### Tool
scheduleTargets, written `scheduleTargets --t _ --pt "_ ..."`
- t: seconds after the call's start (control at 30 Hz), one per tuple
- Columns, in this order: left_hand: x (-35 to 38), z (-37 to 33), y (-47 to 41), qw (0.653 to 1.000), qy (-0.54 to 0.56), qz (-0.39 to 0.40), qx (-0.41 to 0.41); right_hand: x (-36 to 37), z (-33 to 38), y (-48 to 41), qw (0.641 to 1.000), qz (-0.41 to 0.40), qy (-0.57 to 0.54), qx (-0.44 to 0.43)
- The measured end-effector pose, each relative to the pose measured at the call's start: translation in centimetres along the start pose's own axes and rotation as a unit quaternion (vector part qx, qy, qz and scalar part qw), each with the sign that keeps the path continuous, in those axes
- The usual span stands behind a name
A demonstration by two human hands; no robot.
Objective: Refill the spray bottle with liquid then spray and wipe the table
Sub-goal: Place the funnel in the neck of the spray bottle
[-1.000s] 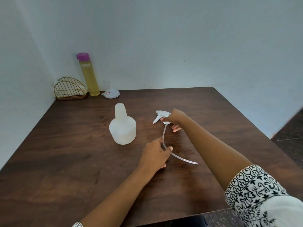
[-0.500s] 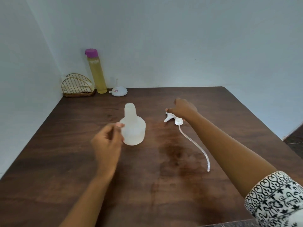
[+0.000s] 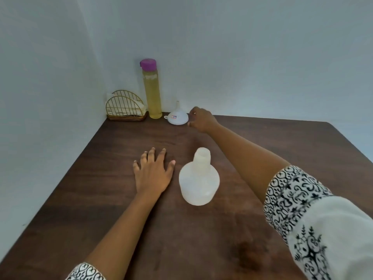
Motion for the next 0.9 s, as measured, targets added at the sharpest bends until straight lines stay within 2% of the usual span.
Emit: scheduleTargets --t 0.13,0.3,0.47,0.57,0.63,0.7,0.77,0.83,0.9 --pt "-0.1 -0.3 -0.1 1.0 -0.006 -0.006 0.0 -0.2 0.9 -4.6 0.999 -0.027 -0.017 -0.029" --pt "-0.2 -0.4 0.0 1.0 -0.014 -0.006 -0.002 0.6 2.4 -7.9 0.995 0.026 0.064 -0.071" --pt "-0.3 -0.5 0.1 1.0 -0.009 -0.007 -0.001 0.4 2.7 -7.1 0.996 -0.037 0.041 -0.074" --pt "-0.6 -0.6 0.3 1.0 0.006 -0.003 -0.001 0.3 2.9 -4.3 0.996 -0.04 0.025 -0.076" --pt "-0.9 -0.4 0.4 0.999 0.04 -0.01 0.001 -0.2 3.0 -1.6 0.996 -0.048 -0.006 -0.075" --pt "-1.6 -0.1 0.7 0.988 0.147 -0.037 0.005 -1.4 3.1 1.5 0.992 -0.075 -0.059 -0.077" --pt "-3.0 0.2 1.3 0.942 0.333 -0.052 0.0 -3.3 3.5 4.6 0.983 -0.121 -0.092 -0.099" --pt "-4.9 -0.1 2.3 0.855 0.517 -0.037 -0.015 -5.3 4.5 8.1 0.973 -0.163 -0.092 -0.133" --pt "-7.1 -0.9 3.1 0.782 0.623 -0.018 -0.022 -7.2 5.7 11.5 0.957 -0.209 -0.089 -0.182"
Point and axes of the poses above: each hand's wrist, its own y-axis away from the middle knuckle, its own x-axis out of the palm, z = x × y, the point moved 5 cm from there along -y, towards the middle knuckle, and after that the axes turned 6 degrees about z, right-handed, at the moved point
